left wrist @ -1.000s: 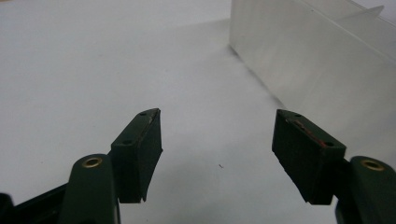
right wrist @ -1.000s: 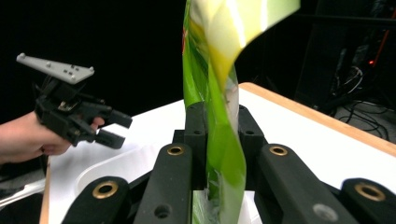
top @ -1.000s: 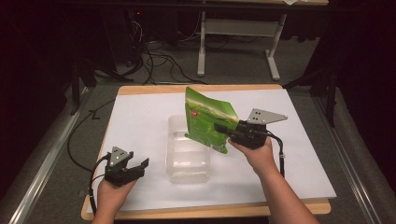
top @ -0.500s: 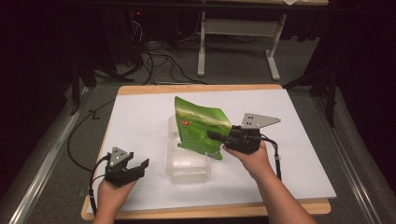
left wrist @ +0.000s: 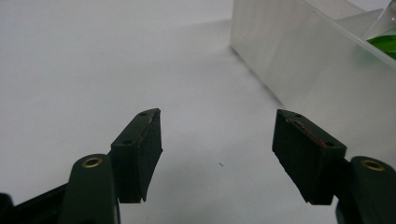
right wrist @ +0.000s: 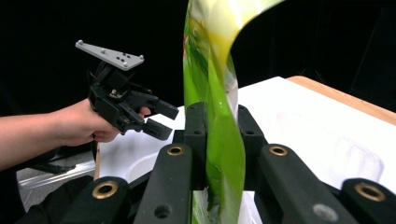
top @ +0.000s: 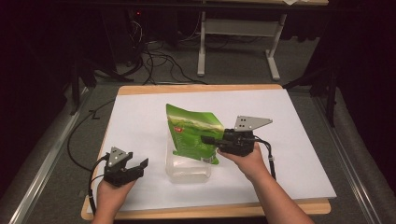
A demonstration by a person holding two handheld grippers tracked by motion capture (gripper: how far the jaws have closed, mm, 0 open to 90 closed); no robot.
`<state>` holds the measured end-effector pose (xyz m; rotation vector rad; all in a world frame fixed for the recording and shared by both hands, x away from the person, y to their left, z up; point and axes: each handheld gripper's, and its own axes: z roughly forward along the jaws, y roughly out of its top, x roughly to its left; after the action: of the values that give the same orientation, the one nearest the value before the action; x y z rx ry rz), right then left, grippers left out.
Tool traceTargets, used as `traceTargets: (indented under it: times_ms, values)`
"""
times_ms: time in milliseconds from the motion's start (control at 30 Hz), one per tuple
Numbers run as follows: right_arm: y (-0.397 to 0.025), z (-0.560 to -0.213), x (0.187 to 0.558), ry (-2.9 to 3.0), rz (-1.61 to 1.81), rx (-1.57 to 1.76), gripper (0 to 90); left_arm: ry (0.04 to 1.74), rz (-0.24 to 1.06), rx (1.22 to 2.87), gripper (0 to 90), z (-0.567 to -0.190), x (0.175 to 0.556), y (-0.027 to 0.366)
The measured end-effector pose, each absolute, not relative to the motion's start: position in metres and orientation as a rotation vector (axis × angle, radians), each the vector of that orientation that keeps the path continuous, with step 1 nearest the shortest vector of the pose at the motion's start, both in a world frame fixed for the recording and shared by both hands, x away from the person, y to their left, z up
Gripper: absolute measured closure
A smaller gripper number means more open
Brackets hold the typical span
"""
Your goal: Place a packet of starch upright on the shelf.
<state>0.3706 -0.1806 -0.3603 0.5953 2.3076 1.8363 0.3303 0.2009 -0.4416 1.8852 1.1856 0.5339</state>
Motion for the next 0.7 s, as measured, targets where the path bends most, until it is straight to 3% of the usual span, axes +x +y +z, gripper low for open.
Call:
traceTargets:
  times_ms: [700]
  values:
    - [-0.158,-0.372,0.371,2.388,1.782,0.573,80.5,1.181,0.542,1.888,33.4,-0.441,0.33,0.201]
